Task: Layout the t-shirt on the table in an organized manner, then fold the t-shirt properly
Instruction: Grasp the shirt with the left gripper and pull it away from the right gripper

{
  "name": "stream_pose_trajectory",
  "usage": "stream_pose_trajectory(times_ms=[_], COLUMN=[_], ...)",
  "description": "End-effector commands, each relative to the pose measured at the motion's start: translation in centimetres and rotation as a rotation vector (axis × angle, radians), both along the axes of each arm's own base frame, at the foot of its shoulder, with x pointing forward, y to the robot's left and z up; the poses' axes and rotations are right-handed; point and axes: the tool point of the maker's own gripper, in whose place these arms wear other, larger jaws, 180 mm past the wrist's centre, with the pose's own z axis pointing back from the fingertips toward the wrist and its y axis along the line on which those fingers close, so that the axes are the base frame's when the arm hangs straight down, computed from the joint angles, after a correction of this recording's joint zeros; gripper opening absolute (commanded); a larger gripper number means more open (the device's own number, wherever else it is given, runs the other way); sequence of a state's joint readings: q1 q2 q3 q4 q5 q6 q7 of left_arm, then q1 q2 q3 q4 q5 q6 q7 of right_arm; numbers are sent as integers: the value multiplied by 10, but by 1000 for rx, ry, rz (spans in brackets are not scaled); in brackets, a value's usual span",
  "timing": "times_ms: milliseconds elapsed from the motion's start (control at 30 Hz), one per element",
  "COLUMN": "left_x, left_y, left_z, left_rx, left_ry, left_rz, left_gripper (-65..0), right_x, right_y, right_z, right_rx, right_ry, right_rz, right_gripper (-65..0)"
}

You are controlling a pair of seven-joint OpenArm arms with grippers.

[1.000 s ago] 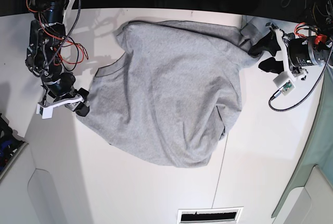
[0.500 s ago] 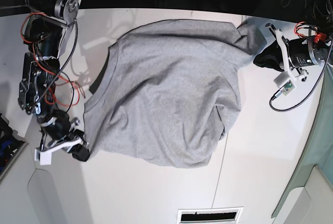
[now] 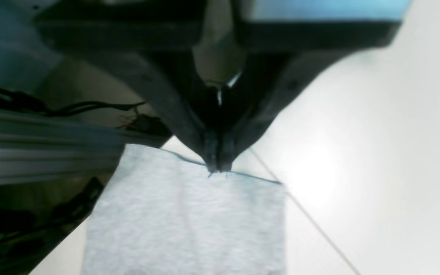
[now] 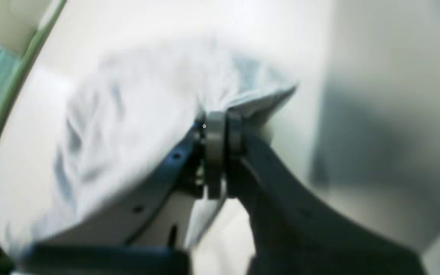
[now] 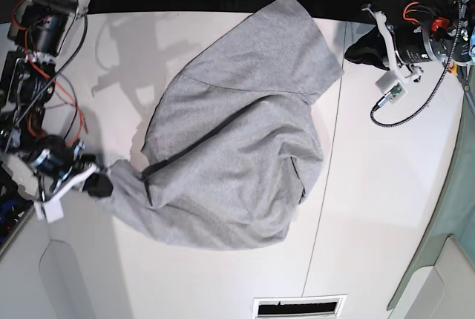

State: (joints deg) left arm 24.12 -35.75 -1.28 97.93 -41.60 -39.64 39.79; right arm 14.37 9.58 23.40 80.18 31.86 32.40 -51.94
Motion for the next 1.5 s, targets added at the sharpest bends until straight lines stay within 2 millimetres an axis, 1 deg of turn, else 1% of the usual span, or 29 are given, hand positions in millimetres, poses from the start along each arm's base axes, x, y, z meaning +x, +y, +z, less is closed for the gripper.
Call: stream_pose_trajectory(times_ms=[0,67,100,133,167,200,267,333,367,400,467,567,633,667,733,800,900,967,1000,1033,1067,1133,1167,1200,1233,1300,1367,1433,1467], left_x=[9,10,11,12,12,12,13,16,18,22,29,31,29,31,32,30,26,22,19,17,15,8,4,0,-2,2,16,29,35], left_y=[0,-3,-4,-4,-4,-4,-4,-6,-8,-11,-19,-33,-43,-43,-45,-50,-59,-65,-66,-67,-65,-62,-62,-61,-61,-57,-45,-28,-21], left_z=[10,10,11,12,12,12,13,16,19,23,30,30,24,20,14,7,-4,-13,-19,-25,-32,-47,-55,-63,-70,-76,-79,-82,-82], left_rx=[-19,-29,-33,-37,-39,-40,-41,-59,-80,-106,-157,-199,-209,-196,-182,-188,-224,-246,-254,-256,-250,-219,-186,-143,-103,-49,5,74,101], left_ry=[-37,-43,-48,-54,-56,-56,-57,-63,-67,-75,-89,-98,-92,-89,-86,-72,-35,-4,14,34,57,94,105,116,122,120,102,83,74], left_rz=[0,5,6,8,9,9,9,15,22,30,47,65,75,100,138,153,190,217,231,250,279,303,286,260,232,204,238,276,279], left_gripper=[-650,-650,-650,-650,-650,-637,-513,-390,-346,-324,-321,-321,-321,-321,-321,-321,-321,-321,-321,-321,-321,-325,-352,-405,-479,-637,-650,-650,-650], right_x=[0,-20,-29,-37,-42,-46,-48,-43,-38,-33,-19,1,14,22,37,50,66,72,74,75,76,74,74,75,77,79,79,72,67], right_y=[-6,-10,-13,-15,-19,-24,-37,-48,-53,-57,-64,-71,-75,-75,-74,-72,-61,-46,-35,-24,-11,12,19,26,29,33,39,44,44], right_z=[7,-13,-21,-27,-30,-31,-30,-23,-19,-15,-6,-2,-7,-11,-23,-36,-53,-65,-71,-77,-80,-85,-86,-86,-83,-79,-74,-68,-64], right_rx=[7,20,27,33,38,40,32,22,18,10,-16,-48,-49,-48,-44,-28,1,10,11,5,-2,-26,-39,-45,-42,-36,-19,9,24], right_ry=[-52,-44,-45,-53,-67,-85,-119,-152,-168,-178,-195,-194,-179,-173,-158,-140,-124,-85,-62,-42,-29,-20,-23,-34,-54,-67,-81,-80,-76], right_rz=[-19,-58,-82,-105,-131,-156,-207,-247,-266,-284,-313,-340,-374,-385,-403,-431,-438,-409,-383,-354,-320,-257,-233,-219,-217,-211,-172,-125,-121], right_gripper=[-646,-476,-402,-347,-317,-312,-312,-312,-312,-312,-312,-312,-312,-312,-312,-312,-314,-314,-322,-345,-383,-486,-541,-592,-640,-650,-650,-650,-650])
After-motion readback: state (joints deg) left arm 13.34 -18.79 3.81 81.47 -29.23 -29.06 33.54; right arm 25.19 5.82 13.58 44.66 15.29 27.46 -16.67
